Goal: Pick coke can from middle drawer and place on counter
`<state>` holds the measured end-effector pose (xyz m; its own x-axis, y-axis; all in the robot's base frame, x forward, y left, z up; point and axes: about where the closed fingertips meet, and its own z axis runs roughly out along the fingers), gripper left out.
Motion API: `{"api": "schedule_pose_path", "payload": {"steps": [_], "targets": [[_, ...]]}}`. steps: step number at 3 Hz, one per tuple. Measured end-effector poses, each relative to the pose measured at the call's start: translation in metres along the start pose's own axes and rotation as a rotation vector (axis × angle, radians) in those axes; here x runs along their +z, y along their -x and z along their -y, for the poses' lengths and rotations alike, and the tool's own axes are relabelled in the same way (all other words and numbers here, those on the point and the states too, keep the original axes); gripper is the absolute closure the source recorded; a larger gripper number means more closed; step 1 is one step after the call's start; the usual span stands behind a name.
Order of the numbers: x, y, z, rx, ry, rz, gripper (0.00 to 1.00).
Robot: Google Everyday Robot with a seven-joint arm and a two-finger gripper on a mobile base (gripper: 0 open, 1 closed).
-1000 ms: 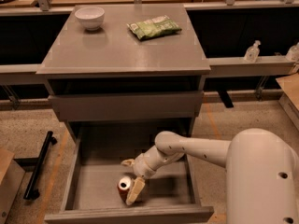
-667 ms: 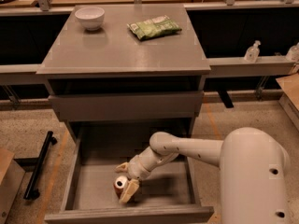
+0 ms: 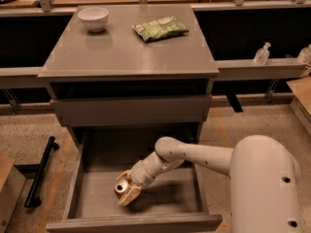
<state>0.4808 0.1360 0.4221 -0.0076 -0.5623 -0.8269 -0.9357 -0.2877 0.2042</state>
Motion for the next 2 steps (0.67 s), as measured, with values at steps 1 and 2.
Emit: {"api": "schedule_pose_path", "payload": {"steps": [1, 2], "targets": [[-0.042, 0.024, 0.006, -0.003, -0.014, 0.056, 0.88], [-0.098, 0.059, -0.006, -0.013, 0.004, 0.065, 1.0]]}}
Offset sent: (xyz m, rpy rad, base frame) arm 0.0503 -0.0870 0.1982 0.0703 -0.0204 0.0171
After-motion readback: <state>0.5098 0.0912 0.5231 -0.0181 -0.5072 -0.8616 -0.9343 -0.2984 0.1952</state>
